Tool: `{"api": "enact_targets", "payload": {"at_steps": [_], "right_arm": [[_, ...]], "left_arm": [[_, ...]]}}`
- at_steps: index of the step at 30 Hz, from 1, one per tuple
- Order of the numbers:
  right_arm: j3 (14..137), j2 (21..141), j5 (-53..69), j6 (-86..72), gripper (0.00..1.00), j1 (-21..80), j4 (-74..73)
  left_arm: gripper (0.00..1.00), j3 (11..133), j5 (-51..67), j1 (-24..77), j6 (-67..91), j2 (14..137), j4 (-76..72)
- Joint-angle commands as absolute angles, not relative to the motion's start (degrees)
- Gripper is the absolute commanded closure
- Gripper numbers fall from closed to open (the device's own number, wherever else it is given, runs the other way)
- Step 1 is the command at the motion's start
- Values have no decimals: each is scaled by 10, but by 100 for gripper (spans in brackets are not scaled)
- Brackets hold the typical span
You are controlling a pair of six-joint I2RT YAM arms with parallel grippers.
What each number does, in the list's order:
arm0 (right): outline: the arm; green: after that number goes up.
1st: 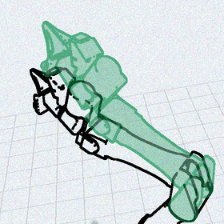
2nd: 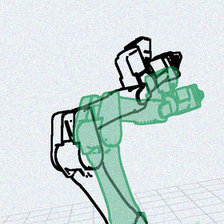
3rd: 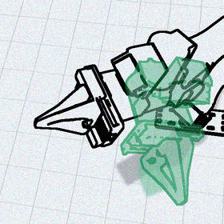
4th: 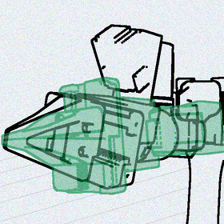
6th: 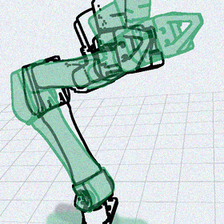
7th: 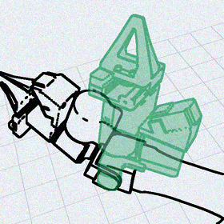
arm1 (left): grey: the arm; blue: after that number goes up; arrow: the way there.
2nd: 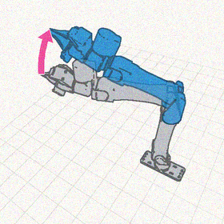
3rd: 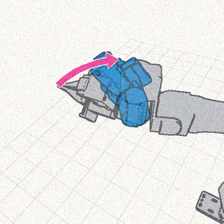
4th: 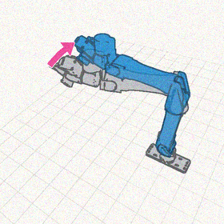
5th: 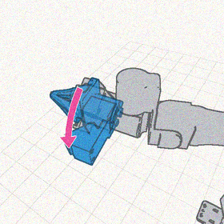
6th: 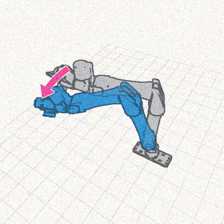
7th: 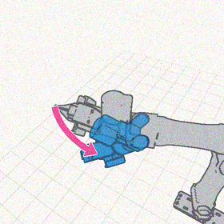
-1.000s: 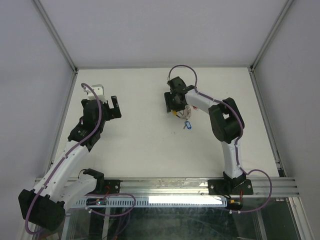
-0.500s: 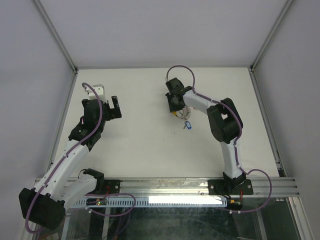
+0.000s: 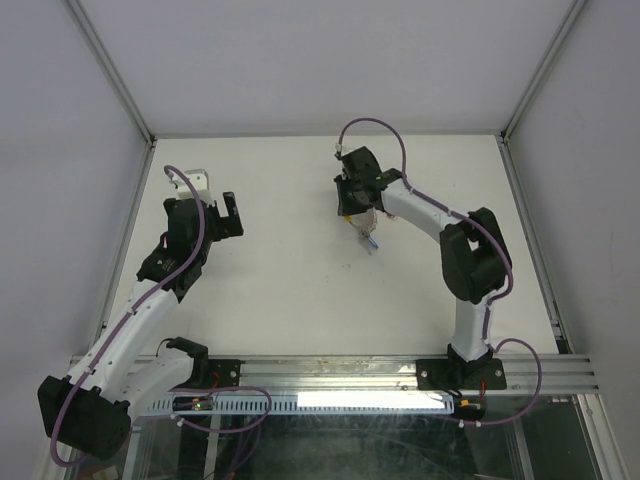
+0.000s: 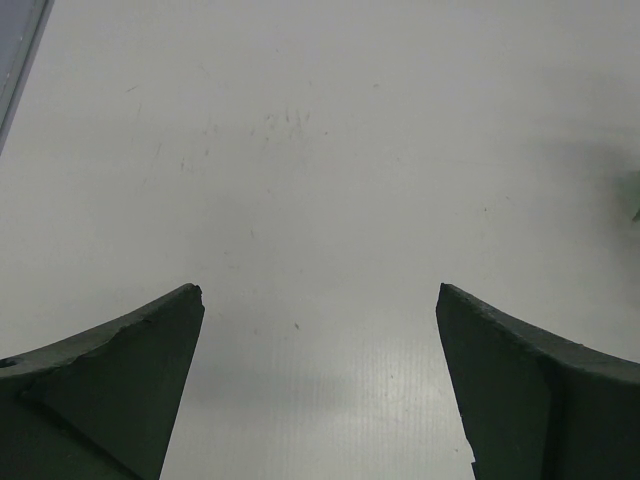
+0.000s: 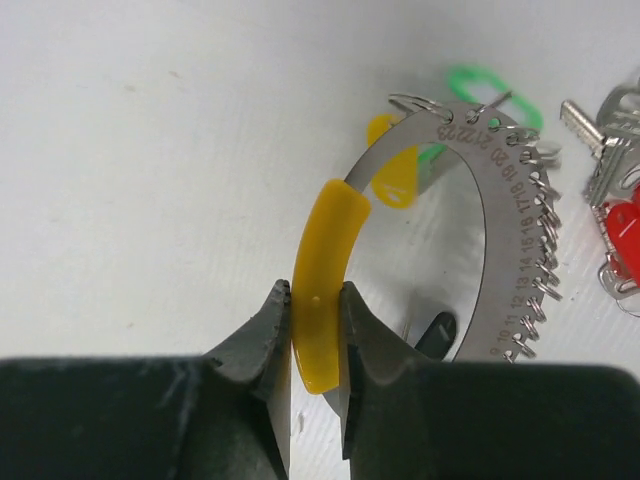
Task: Put the keys on the keyring
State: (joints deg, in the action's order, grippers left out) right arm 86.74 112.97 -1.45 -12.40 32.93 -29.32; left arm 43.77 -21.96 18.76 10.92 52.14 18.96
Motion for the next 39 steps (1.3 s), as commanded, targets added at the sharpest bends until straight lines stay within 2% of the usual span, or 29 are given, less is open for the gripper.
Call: {"api": "enact_targets", "payload": {"at_steps": [1,8,16,26,34,39], "right_arm": [[858,1031,37,-126,100,327,-244],[838,969,59,-129,100,324,-241],[836,934,42,-93,100,326,-306],[765,885,19,-41,100,354,-376],[695,833,57,-31,100,411,-443],[676,865,32,-31,100,453,-432]], "left_arm": [[1,444,-214,188,109,521,178],[1,445,-214,188,109,526,178],[1,445,-217,188,109,526,178],[1,445,-214,188,112,532,178],[1,445,-216,188,113,536,178],[1,446,-216,189,114,540,178]]}}
